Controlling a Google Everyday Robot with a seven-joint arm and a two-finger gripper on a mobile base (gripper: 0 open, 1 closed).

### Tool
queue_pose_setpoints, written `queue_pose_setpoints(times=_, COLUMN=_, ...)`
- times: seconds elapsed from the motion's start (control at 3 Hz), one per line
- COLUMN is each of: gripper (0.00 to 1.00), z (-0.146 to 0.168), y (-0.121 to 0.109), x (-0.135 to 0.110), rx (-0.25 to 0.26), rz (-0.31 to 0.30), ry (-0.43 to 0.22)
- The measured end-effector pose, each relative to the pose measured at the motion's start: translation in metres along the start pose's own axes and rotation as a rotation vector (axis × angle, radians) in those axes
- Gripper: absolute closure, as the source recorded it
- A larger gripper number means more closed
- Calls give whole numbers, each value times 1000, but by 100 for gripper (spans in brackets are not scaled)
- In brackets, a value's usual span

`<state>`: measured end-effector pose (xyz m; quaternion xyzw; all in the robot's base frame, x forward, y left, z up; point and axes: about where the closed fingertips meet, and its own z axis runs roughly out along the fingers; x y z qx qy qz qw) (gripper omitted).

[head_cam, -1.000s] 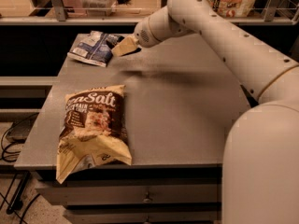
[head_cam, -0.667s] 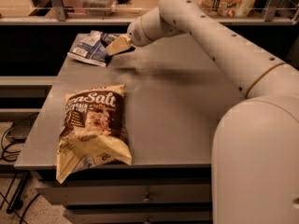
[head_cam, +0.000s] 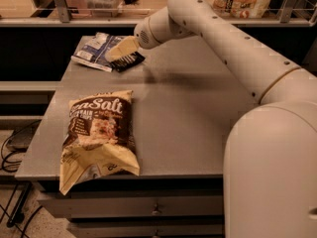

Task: Move rxbar chocolate near blue chip bag

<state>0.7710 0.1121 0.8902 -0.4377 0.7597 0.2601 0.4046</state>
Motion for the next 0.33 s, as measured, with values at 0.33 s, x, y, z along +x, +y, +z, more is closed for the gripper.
queue_pose_setpoints(times=0.33, gripper=0, z=0, y=0, x=0, rx=0, rz=0, ry=0)
